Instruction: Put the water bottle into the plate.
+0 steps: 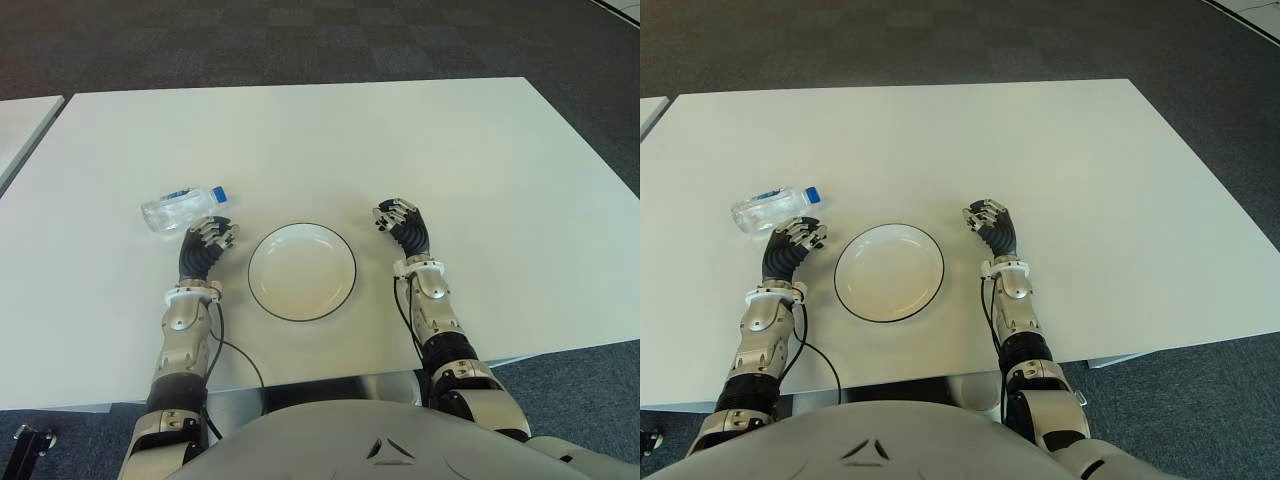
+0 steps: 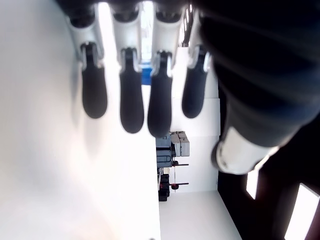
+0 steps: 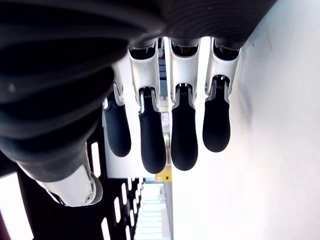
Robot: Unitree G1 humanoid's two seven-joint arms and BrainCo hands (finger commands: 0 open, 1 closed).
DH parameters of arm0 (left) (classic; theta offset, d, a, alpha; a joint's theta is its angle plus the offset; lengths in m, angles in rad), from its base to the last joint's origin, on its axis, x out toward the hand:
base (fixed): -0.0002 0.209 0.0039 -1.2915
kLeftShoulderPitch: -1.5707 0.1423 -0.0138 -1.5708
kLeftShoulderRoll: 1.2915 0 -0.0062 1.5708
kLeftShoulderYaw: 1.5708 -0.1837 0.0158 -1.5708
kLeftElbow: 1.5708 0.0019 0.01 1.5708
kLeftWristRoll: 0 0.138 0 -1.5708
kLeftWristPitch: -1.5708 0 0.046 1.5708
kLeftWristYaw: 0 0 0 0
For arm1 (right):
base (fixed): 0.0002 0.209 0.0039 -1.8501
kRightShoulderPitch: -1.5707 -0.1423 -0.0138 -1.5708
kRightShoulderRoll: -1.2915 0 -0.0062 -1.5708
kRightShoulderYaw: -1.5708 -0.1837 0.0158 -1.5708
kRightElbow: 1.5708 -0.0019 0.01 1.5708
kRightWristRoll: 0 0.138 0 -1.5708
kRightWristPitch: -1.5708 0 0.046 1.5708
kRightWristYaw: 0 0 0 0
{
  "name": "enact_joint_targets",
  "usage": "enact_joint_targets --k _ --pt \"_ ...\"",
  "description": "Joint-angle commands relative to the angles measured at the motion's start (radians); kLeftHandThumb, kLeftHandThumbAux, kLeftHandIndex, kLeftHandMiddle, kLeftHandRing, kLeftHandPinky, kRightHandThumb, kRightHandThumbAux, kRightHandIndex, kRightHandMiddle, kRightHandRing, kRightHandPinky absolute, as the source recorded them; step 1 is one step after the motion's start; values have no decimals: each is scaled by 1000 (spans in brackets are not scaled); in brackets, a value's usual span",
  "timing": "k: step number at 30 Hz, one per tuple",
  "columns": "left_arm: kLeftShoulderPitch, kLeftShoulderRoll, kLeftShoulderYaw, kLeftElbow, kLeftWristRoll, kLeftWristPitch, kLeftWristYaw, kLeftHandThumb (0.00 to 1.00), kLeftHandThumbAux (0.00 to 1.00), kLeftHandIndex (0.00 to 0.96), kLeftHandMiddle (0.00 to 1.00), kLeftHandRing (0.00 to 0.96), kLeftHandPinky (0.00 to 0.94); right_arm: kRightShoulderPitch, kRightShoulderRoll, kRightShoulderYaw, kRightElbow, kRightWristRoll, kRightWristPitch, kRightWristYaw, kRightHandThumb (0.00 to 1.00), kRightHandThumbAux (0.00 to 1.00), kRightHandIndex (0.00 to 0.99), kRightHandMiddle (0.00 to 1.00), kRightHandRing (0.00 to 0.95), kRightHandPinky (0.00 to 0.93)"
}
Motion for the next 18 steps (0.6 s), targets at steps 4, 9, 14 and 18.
enact_joint_targets --k 4,9,14,18 --pt "8 -1 -4 2 20 3 11 707 715 431 536 512 503 28 5 9 8 -4 34 -2 706 729 428 538 558 565" --pt "13 -4 -1 -4 32 -16 28 707 714 432 545 518 511 30 3 10 4 -6 37 -4 706 729 428 540 557 566" --pt "13 -8 -11 -5 110 -59 109 707 715 432 549 527 515 31 2 10 3 -5 43 -3 707 729 428 538 554 555" --pt "38 -14 -45 -81 321 -86 298 706 717 431 544 523 506 31 3 9 3 1 41 5 707 729 428 536 553 554"
